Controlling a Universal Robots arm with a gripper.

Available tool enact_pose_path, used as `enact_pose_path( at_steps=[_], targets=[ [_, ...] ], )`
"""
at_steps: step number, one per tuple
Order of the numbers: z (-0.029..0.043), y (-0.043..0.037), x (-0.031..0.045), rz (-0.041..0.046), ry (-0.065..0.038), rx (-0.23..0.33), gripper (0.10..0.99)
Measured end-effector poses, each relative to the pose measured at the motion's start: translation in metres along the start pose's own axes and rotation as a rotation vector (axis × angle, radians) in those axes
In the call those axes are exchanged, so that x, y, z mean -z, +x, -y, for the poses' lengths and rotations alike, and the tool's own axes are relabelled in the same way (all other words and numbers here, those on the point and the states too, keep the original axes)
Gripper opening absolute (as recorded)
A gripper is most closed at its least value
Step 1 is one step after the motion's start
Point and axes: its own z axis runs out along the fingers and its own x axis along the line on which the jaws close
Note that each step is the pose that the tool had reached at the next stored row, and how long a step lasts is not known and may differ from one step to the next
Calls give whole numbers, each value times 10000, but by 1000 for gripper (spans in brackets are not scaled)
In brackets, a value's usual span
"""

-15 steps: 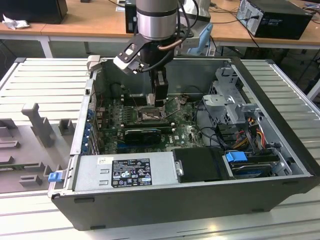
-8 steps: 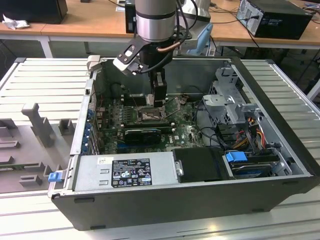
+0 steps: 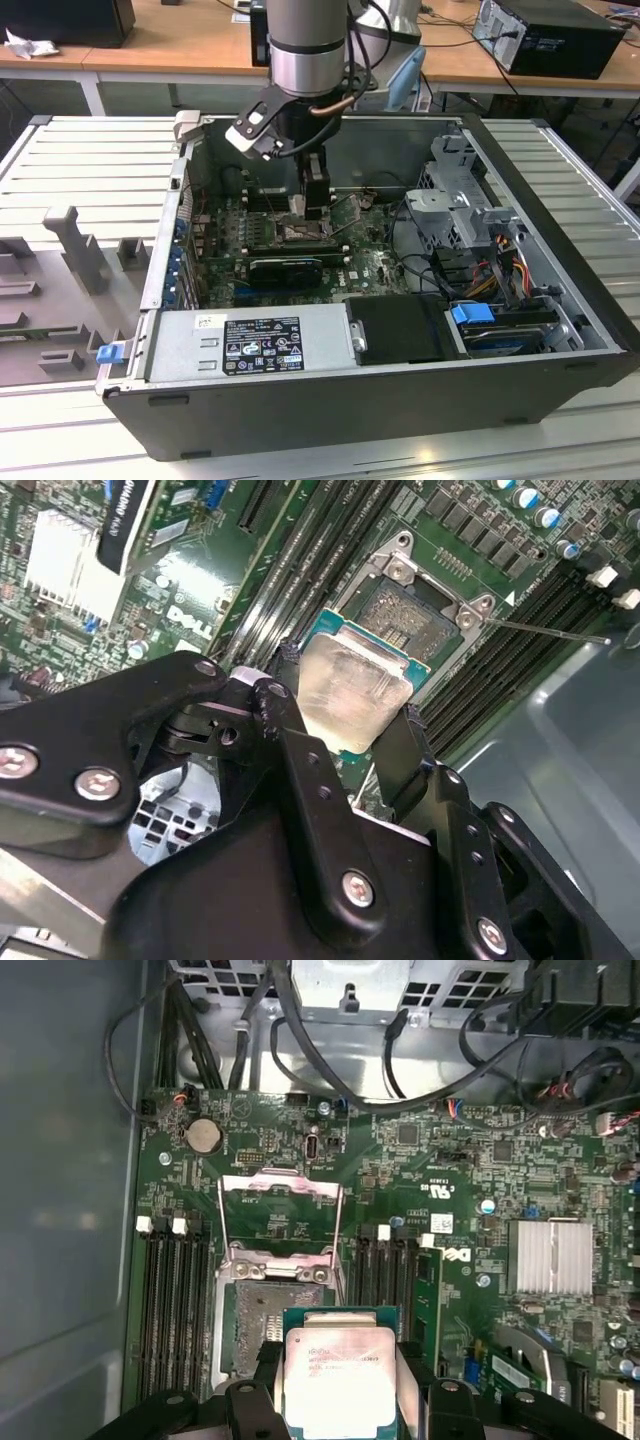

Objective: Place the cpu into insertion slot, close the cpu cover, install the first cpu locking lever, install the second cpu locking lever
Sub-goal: 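Place the cpu into insertion slot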

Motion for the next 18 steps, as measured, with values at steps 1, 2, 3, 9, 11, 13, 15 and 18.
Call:
enact_pose_path(
  at_steps=[1,2,3,9,11,13,15,18],
  targets=[
    [3,5,-10,0,-1,0,533],
    [6,8,-20,-2,-1,0,533],
    [7,11,-33,-2,-1,0,533],
    [18,74,-174,5,11,0,533],
    [22,96,-211,6,15,0,533],
    [24,113,-235,5,17,0,533],
    [27,134,-261,5,22,1,533],
    [32,160,-295,3,24,0,533]
  ],
)
